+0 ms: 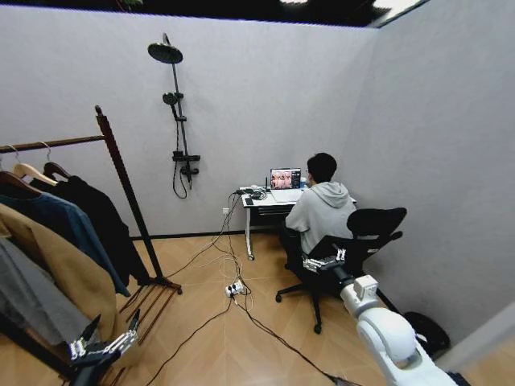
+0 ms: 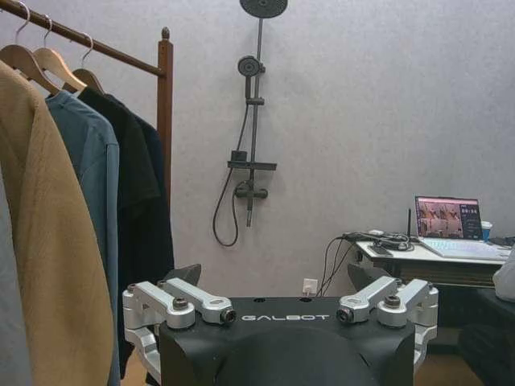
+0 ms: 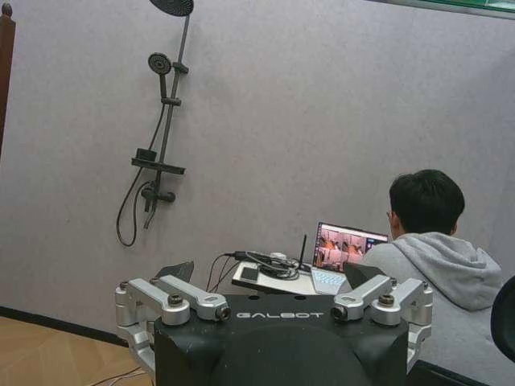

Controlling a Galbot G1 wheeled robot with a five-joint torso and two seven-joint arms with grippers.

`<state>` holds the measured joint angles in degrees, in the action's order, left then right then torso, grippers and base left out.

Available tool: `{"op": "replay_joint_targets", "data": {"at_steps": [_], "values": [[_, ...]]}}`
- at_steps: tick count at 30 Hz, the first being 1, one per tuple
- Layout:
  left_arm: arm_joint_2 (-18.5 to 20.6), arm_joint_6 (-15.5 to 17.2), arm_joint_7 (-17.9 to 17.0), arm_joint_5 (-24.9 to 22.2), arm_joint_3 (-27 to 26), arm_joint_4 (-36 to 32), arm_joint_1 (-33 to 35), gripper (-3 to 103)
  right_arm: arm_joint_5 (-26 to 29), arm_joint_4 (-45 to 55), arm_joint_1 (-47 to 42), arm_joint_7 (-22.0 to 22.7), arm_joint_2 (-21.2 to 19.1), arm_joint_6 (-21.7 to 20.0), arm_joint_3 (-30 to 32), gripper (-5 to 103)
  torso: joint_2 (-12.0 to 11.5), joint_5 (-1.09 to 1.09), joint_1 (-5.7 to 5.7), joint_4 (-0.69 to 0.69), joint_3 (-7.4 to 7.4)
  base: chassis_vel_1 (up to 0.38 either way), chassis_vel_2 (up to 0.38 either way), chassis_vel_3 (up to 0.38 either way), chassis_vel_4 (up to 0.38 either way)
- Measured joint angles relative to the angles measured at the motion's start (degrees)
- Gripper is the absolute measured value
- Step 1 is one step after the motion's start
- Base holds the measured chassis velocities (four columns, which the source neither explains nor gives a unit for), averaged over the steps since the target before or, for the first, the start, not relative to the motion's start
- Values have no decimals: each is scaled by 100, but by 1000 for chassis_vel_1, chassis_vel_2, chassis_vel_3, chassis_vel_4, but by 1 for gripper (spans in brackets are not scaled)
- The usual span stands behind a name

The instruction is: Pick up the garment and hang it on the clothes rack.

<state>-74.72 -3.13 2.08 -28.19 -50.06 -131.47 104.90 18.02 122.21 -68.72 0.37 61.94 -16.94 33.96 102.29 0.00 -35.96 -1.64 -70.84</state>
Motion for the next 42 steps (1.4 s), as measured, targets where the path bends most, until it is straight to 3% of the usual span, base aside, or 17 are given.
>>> {"op": "replay_joint_targets", "data": {"at_steps": [17,20,22,25,28,29,30,32,33,34,36,38,39,42], "values": [[0,0,-1,0,0,0,0,100,-53,-32,-28,2,55,72,-50,100,1,3,3,-1,1,243,-234,-245,249],[0,0,-1,0,0,0,0,100,-53,-70,-6,-3,69,107,-68,100,2,-5,3,0,1,348,-354,-344,347],[0,0,0,0,0,0,0,100,-57,-83,-6,-7,83,117,-88,100,2,5,4,-1,1,392,-353,-366,337],[0,0,-1,0,0,0,0,100,-75,-88,-6,-19,110,123,-118,100,1,-7,2,1,0,362,-402,-347,373],[0,0,0,0,0,-1,1,100,-108,-88,-12,-27,135,128,-138,100,3,8,4,-1,1,359,-355,-350,348],[0,0,-2,0,0,1,0,100,-134,-86,-13,-32,148,136,-147,100,2,-10,3,-1,1,353,-400,-329,378],[0,0,-2,0,0,1,0,100,-134,-86,-13,-32,148,136,-147,100,2,-10,3,-1,1,353,-400,-329,378],[0,0,-2,0,0,0,0,100,-153,-84,-15,-34,150,145,-155,100,1,-7,2,0,0,366,-348,-329,378],[0,0,2,0,0,0,1,100,-188,-86,-21,-38,152,183,-170,100,2,10,3,-3,1,341,-281,-347,313],[0,0,0,0,0,0,0,100,-204,-93,-20,-54,169,259,-193,100,1,-7,2,0,1,316,-376,-336,345],[0,0,-1,0,0,0,0,100,-207,-99,-12,-58,182,299,-203,100,1,-10,1,0,1,316,-376,-328,356],[-1,0,1,0,0,-1,1,100,-211,-124,-1,-59,210,343,-213,100,2,11,4,-2,1,340,-310,-323,298],[-1,0,1,0,0,-1,1,100,-211,-124,-1,-59,210,343,-213,100,2,11,4,-2,1,340,-284,-325,298],[0,0,-2,0,-1,0,1,100,-211,-144,-1,-62,227,389,-216,100,5,-6,8,1,3,235,-277,-214,227]]}}
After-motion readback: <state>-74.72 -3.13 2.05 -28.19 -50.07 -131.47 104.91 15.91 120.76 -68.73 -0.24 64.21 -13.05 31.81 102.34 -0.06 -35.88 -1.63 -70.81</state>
